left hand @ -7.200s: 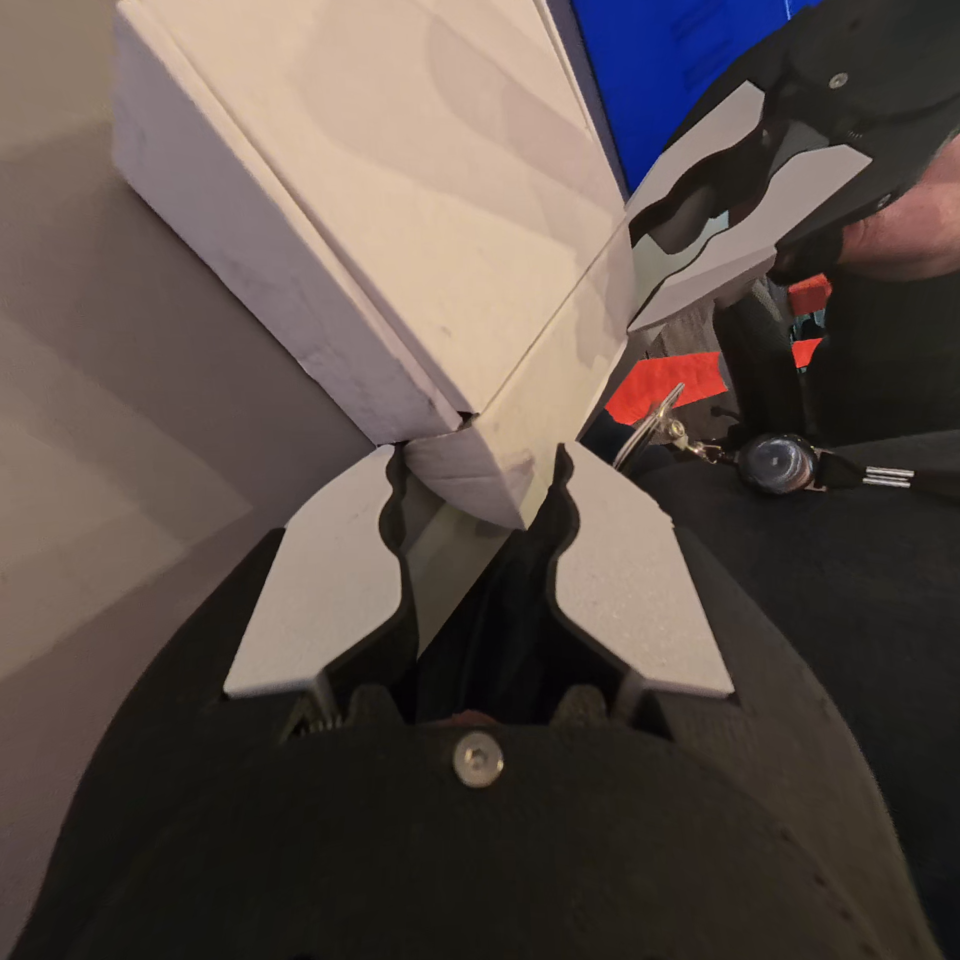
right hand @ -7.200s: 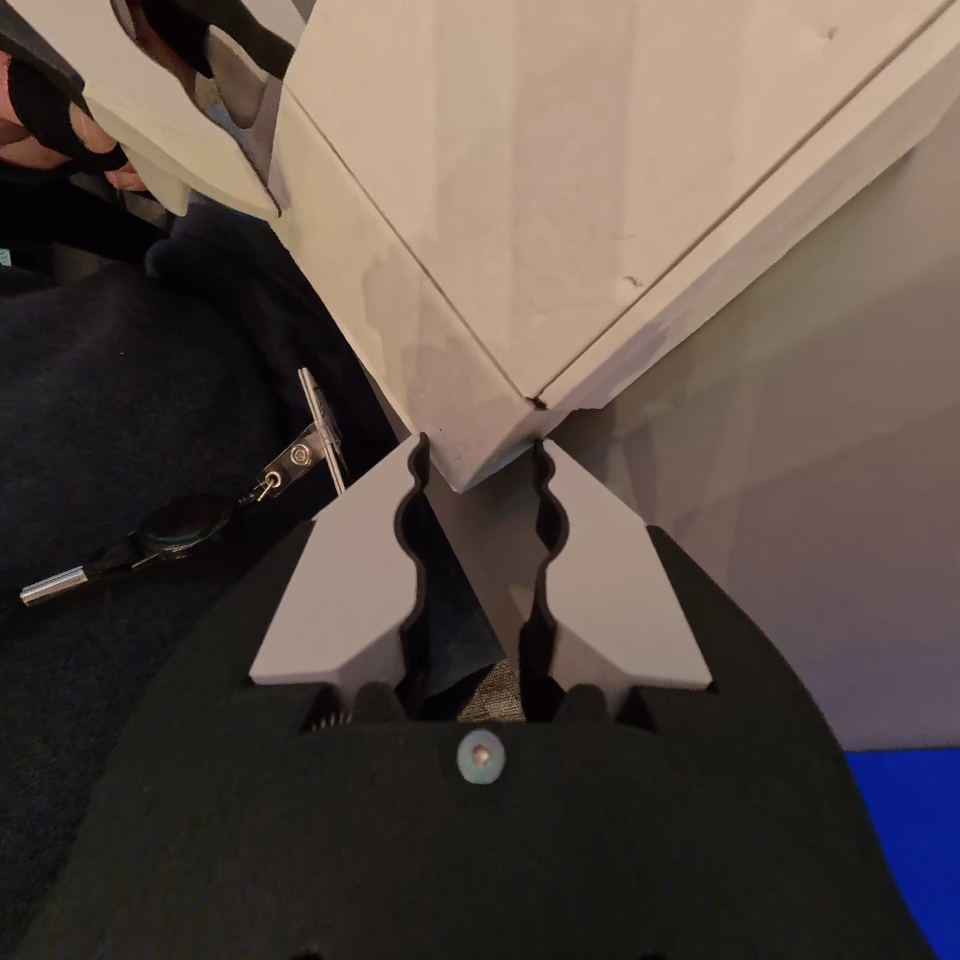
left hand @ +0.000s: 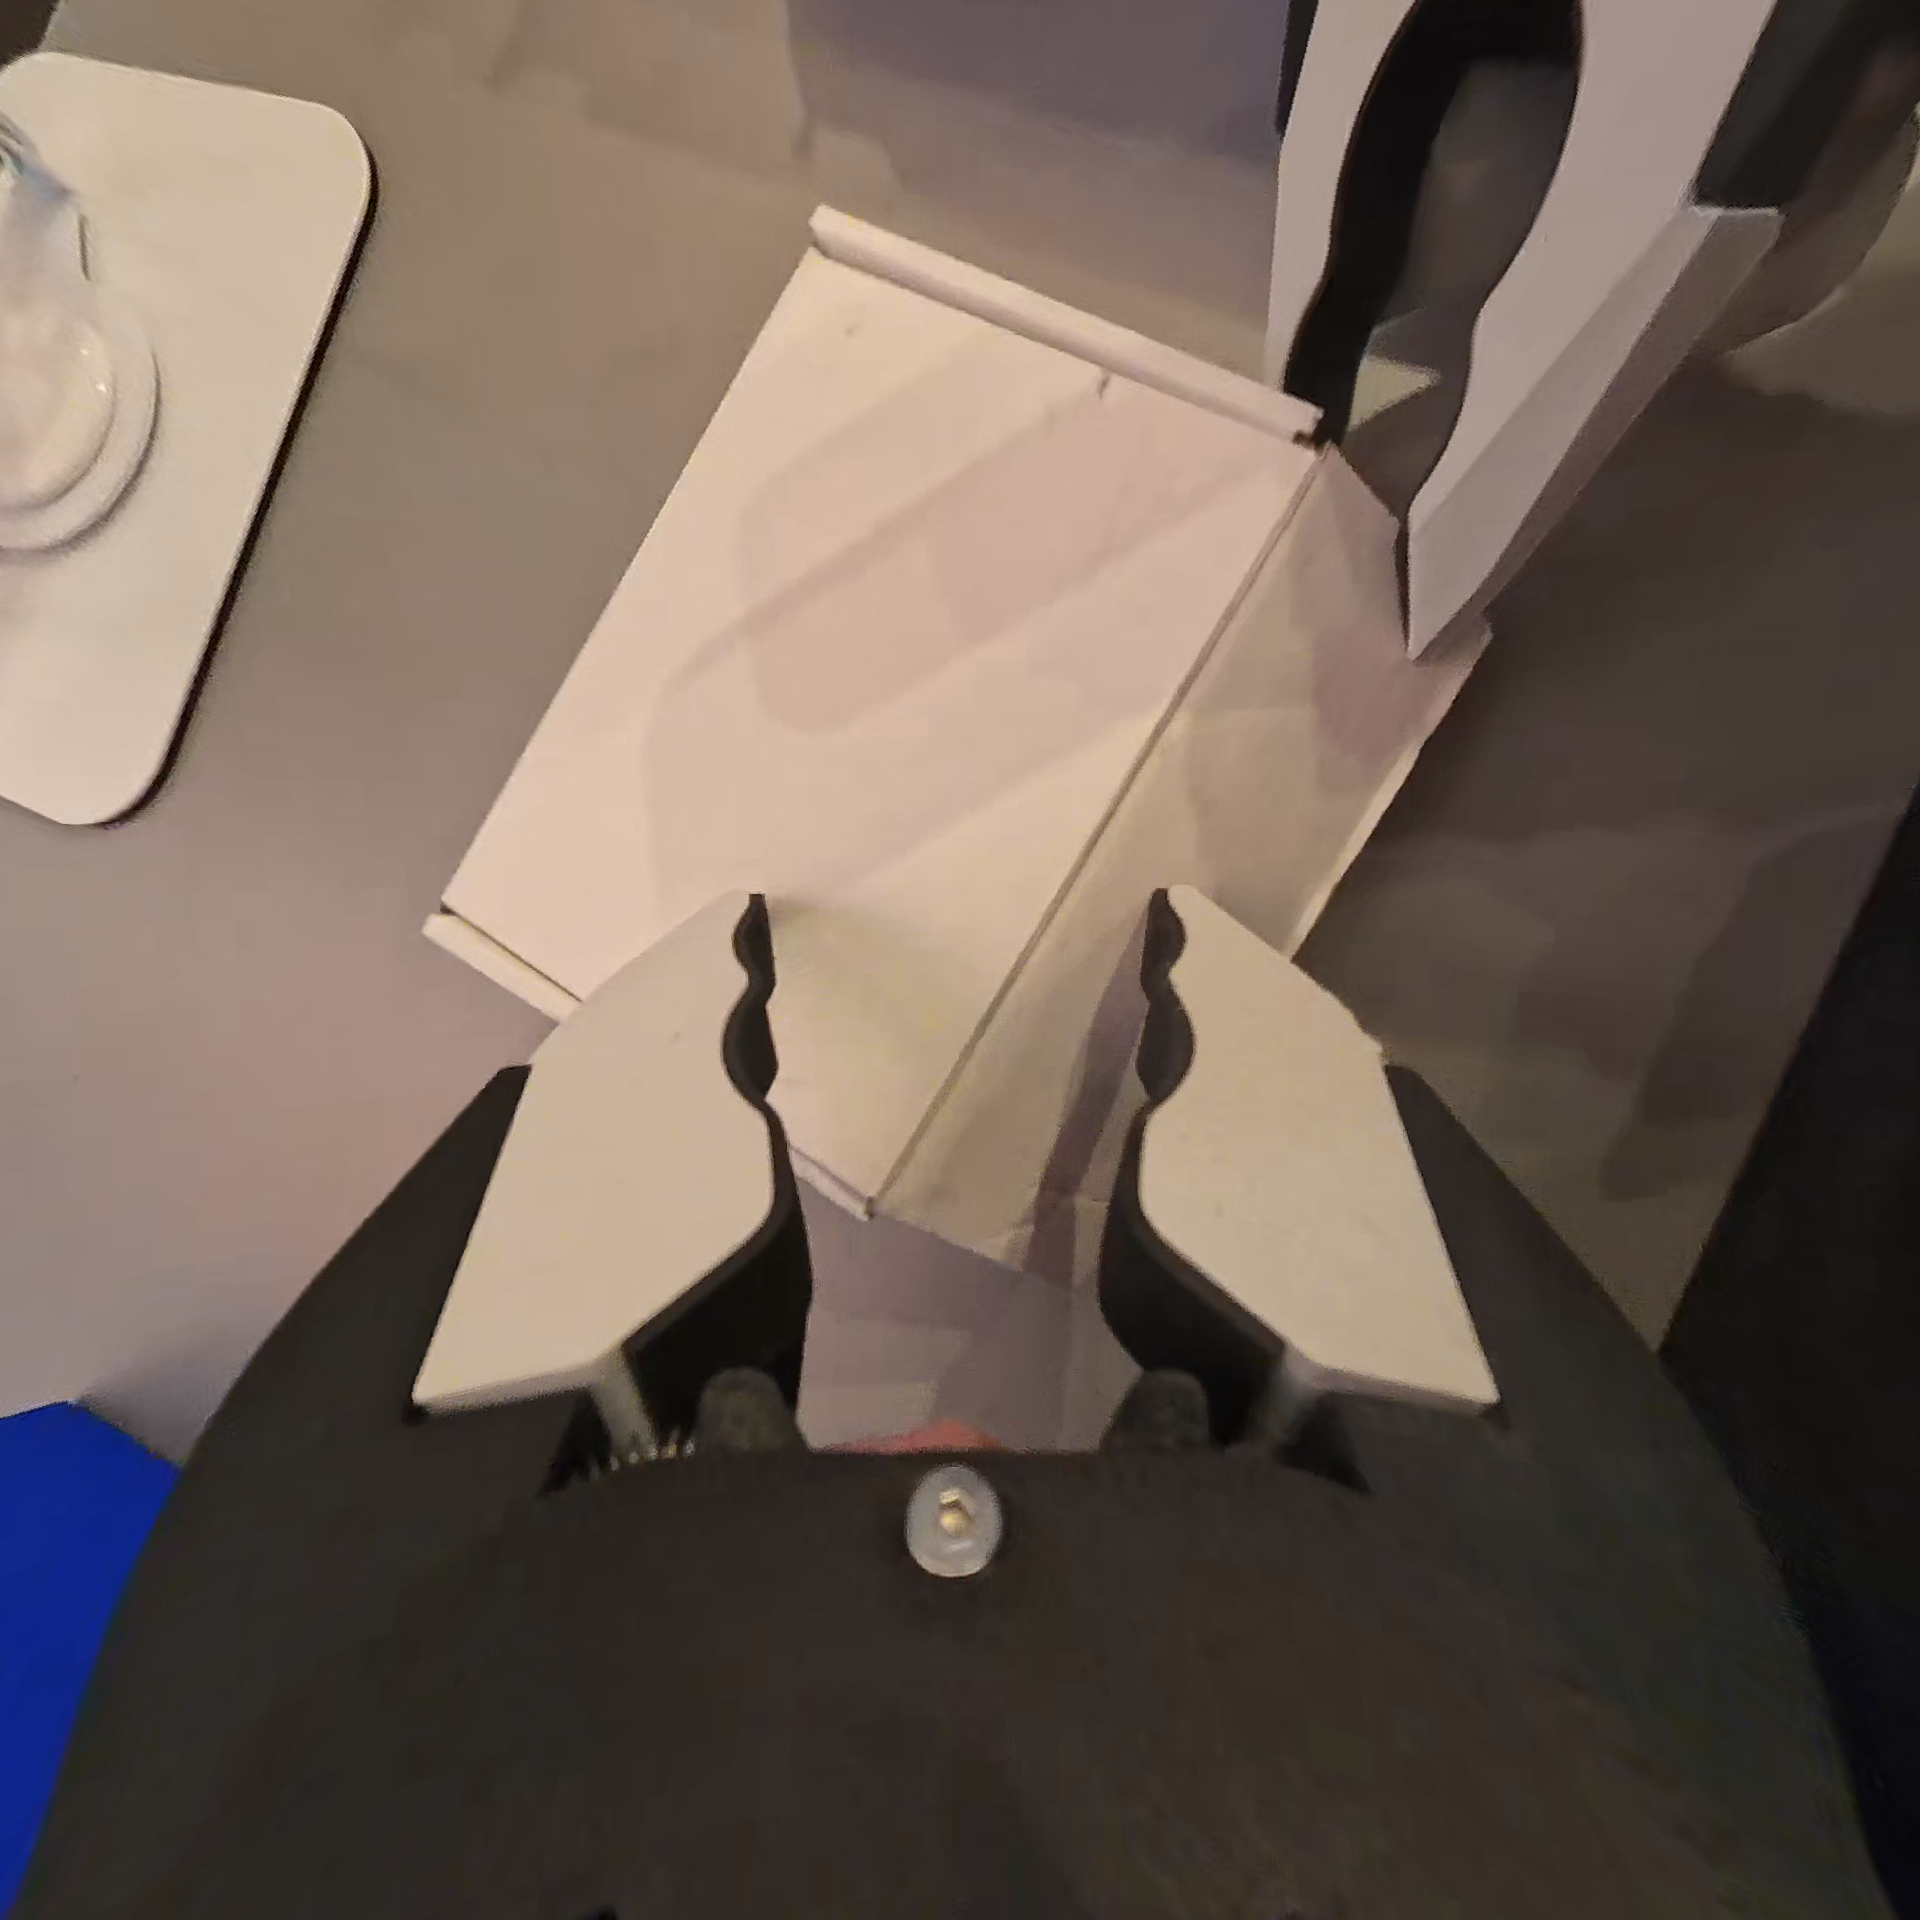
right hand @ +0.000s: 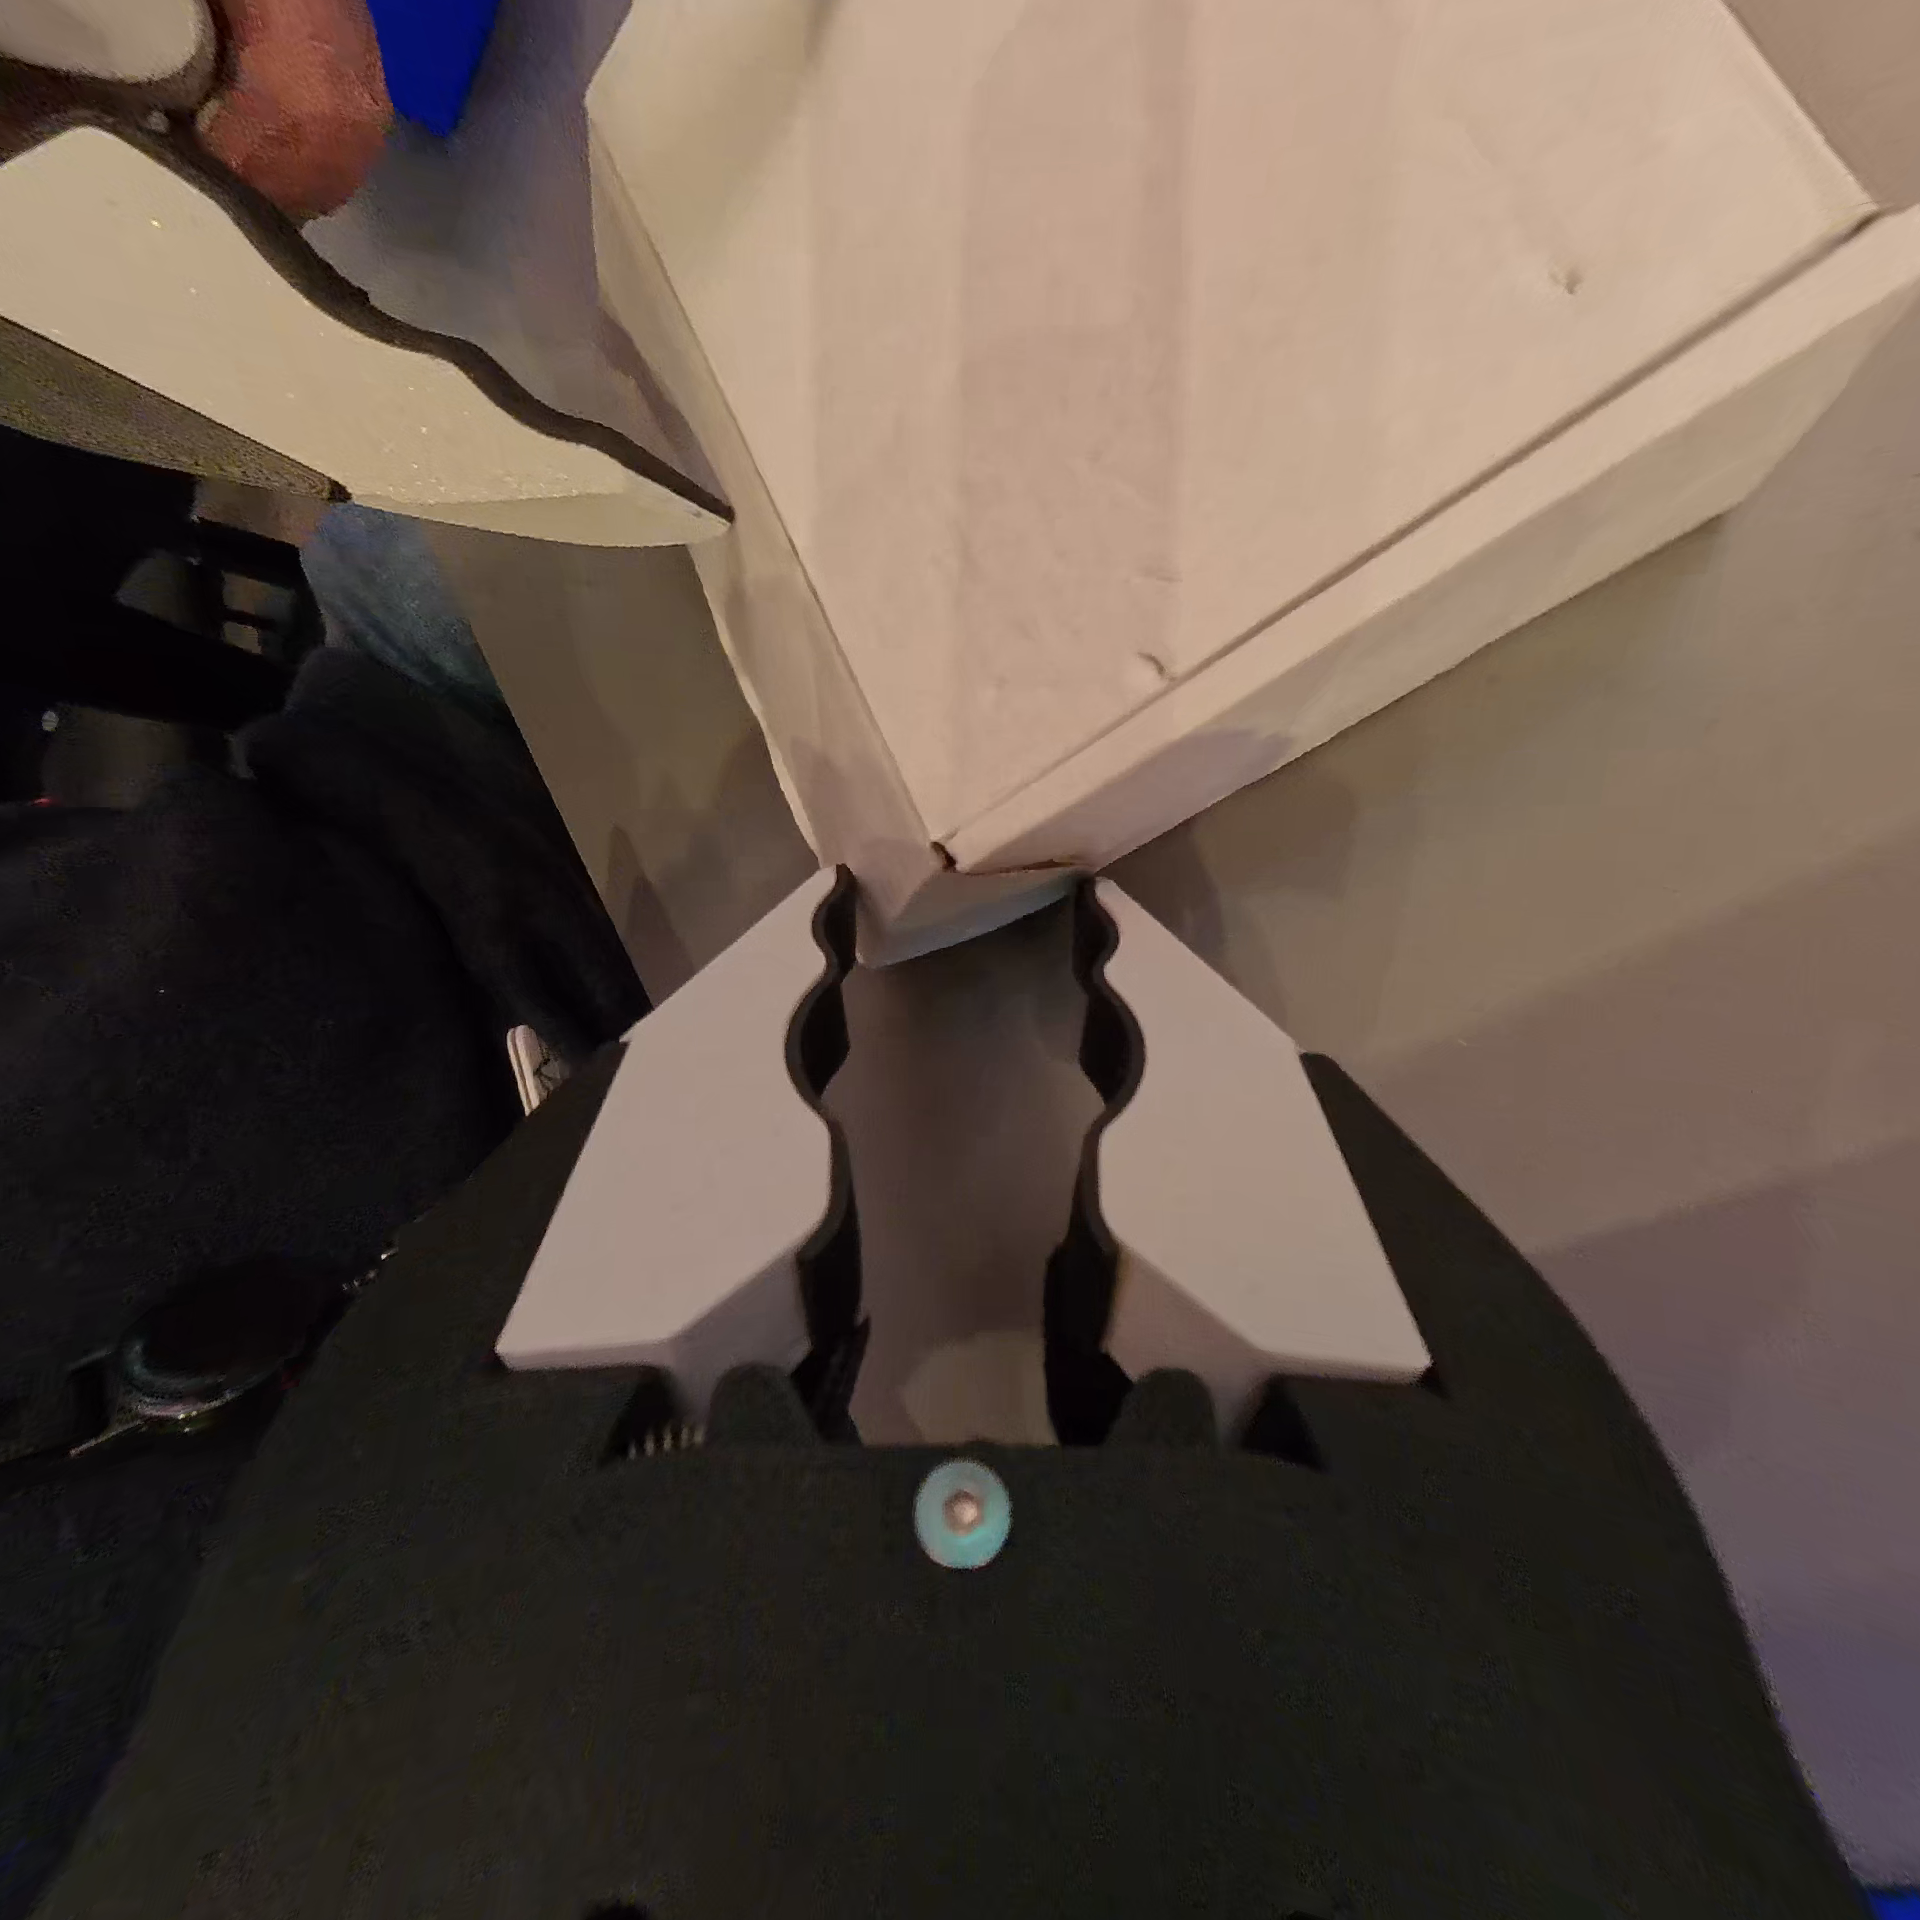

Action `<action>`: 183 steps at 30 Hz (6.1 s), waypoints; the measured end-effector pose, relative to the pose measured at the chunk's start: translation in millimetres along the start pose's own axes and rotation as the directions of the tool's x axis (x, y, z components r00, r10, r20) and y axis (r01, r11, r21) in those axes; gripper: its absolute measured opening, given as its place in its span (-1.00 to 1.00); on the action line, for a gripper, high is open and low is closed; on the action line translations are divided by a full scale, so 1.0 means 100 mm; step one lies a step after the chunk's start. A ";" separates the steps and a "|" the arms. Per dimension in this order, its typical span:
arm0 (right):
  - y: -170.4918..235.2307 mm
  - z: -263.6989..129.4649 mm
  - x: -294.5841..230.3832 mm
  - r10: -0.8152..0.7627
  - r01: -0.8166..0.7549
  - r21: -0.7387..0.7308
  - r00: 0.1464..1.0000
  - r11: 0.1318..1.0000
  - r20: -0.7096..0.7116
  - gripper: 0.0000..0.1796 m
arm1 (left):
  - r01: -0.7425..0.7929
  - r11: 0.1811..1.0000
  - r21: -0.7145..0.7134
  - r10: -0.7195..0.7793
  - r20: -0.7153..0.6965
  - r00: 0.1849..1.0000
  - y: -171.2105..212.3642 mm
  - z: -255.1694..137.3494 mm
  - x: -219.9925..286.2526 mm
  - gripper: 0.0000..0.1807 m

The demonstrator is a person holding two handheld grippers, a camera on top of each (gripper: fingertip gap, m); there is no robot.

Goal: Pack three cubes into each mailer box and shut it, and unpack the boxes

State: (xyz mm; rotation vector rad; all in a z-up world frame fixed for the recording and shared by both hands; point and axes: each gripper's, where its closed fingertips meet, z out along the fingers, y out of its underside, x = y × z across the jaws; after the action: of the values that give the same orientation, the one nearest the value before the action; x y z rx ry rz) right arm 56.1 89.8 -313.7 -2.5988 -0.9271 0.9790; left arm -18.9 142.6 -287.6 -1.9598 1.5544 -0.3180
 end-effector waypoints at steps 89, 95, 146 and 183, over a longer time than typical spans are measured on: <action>0.08 0.22 -0.37 0.063 -0.071 0.061 0.990 0.996 0.128 -0.59 | -0.208 0.933 -0.293 0.228 0.034 0.973 0.23 0.12 0.22 0.38; 0.07 0.17 -0.23 0.027 -0.028 0.056 1.000 0.998 0.010 -0.62 | -0.219 0.931 -0.294 0.263 0.121 0.957 0.23 0.16 0.17 0.32; -0.36 -0.18 -0.01 -0.453 0.471 -0.067 0.786 0.879 -0.421 -0.63 | 0.467 0.881 0.079 -0.473 0.135 0.871 0.65 -0.10 -0.09 -0.16; -0.29 -0.08 0.61 -0.521 0.443 -0.275 0.702 0.853 -0.486 -0.22 | 0.205 0.979 0.006 -0.205 0.060 0.977 0.40 0.36 -0.33 -0.33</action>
State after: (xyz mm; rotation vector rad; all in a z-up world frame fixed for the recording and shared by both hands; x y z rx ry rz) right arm 82.9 150.6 -328.1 -2.3055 -1.4245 0.0167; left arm -40.7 180.0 -333.0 -2.1143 1.3164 -0.3394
